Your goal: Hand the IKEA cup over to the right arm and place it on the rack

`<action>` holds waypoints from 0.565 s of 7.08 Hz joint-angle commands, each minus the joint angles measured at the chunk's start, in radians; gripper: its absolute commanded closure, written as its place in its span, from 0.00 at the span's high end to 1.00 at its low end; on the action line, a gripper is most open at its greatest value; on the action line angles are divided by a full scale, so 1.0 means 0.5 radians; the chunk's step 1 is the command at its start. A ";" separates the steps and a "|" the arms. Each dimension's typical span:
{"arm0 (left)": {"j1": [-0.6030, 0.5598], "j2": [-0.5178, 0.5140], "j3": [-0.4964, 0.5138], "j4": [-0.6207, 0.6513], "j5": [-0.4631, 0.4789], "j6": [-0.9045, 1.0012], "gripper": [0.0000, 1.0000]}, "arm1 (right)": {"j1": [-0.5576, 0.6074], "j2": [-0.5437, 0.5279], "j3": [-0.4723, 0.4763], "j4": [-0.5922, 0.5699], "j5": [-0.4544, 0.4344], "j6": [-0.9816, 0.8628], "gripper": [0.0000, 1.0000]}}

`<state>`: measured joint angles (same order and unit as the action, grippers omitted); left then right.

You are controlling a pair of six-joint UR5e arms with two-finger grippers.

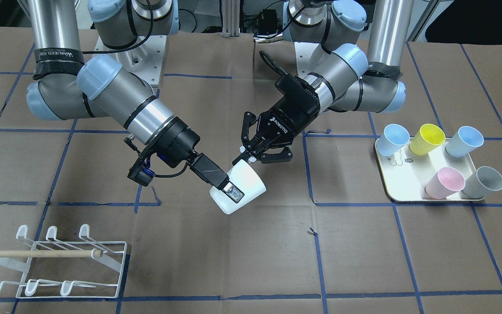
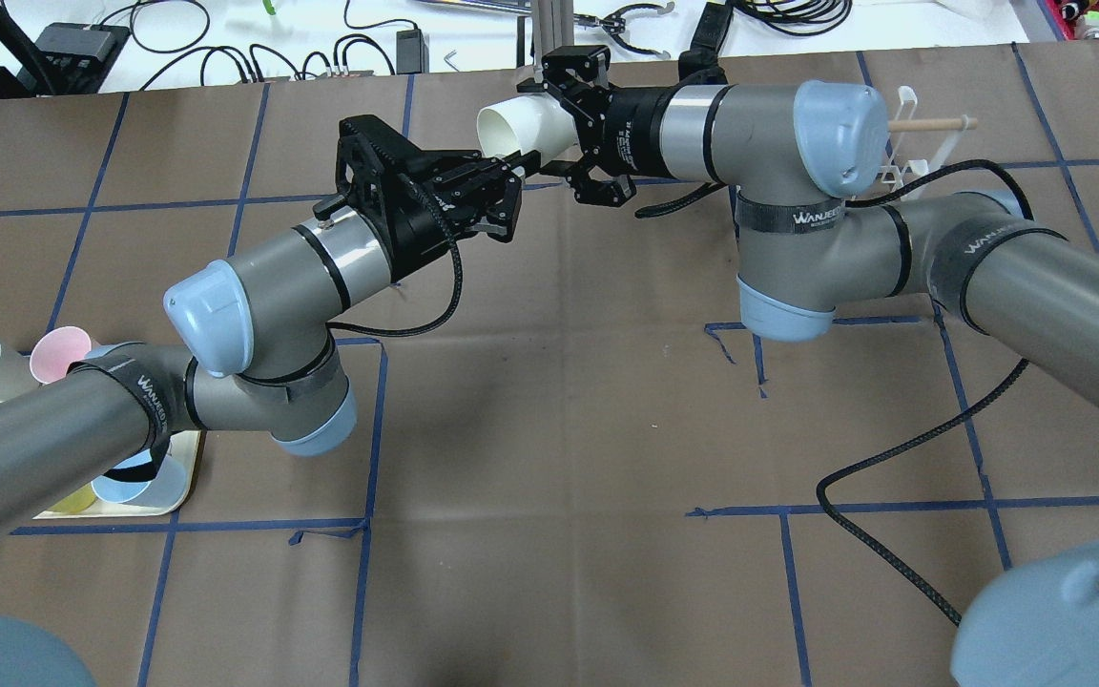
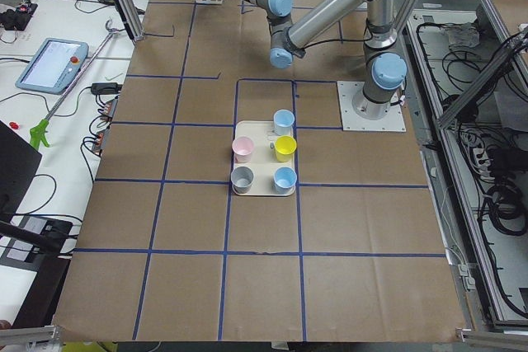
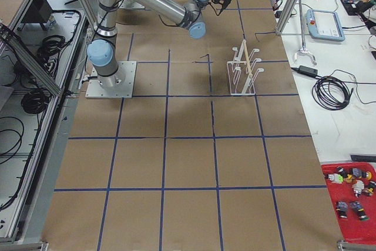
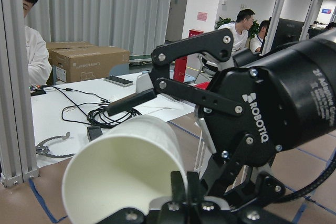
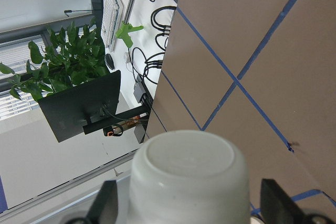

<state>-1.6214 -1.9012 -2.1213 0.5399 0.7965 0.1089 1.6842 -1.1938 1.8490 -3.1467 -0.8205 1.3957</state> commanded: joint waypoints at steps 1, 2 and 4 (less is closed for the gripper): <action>0.000 0.001 0.003 0.000 0.002 0.000 0.08 | 0.000 0.001 -0.001 0.001 -0.006 -0.003 0.48; 0.000 0.001 0.003 -0.003 0.005 0.000 0.09 | 0.000 0.001 0.002 0.001 -0.082 -0.006 0.47; 0.000 -0.005 0.009 -0.003 0.030 -0.012 0.27 | 0.000 0.001 0.002 0.004 -0.083 -0.006 0.47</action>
<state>-1.6214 -1.9013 -2.1184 0.5386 0.8020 0.1067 1.6842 -1.1931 1.8498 -3.1453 -0.8584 1.3931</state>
